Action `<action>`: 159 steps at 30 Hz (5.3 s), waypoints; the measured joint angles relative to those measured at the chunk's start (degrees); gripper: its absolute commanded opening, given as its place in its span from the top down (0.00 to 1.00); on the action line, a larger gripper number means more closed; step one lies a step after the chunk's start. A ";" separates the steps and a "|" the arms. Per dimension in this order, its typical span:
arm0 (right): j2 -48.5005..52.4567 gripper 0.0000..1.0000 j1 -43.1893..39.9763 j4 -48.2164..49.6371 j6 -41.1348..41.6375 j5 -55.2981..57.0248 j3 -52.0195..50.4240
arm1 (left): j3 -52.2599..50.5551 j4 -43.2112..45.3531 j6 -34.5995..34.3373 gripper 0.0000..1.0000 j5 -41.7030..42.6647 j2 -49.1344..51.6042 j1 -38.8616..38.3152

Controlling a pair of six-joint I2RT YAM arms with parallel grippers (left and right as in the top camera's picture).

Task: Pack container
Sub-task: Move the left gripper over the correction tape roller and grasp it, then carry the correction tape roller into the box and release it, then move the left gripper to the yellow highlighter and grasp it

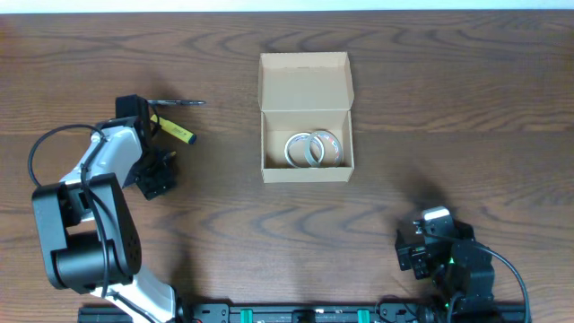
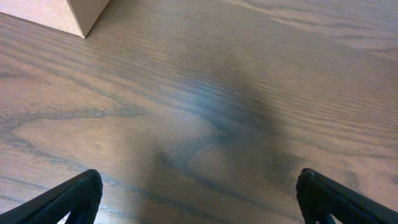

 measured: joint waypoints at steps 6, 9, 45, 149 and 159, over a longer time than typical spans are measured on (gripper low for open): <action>0.00 0.01 0.00 0.00 0.00 0.00 0.00 | 0.00 0.15 -0.04 0.28 0.00 0.52 0.00; 0.00 0.01 0.00 0.00 0.00 0.00 0.00 | 0.63 0.04 -0.07 0.33 0.22 1.07 0.00; 0.00 0.01 0.00 0.00 0.00 0.00 0.00 | 7.87 2.01 2.58 0.57 1.07 1.97 -0.02; 0.00 0.01 0.00 0.00 0.00 0.00 0.00 | 29.49 -6.25 24.55 0.36 -2.25 9.20 -47.65; 0.00 0.01 0.00 0.00 0.00 0.00 0.00 | 30.99 -10.01 27.47 0.25 -7.63 -8.11 -32.52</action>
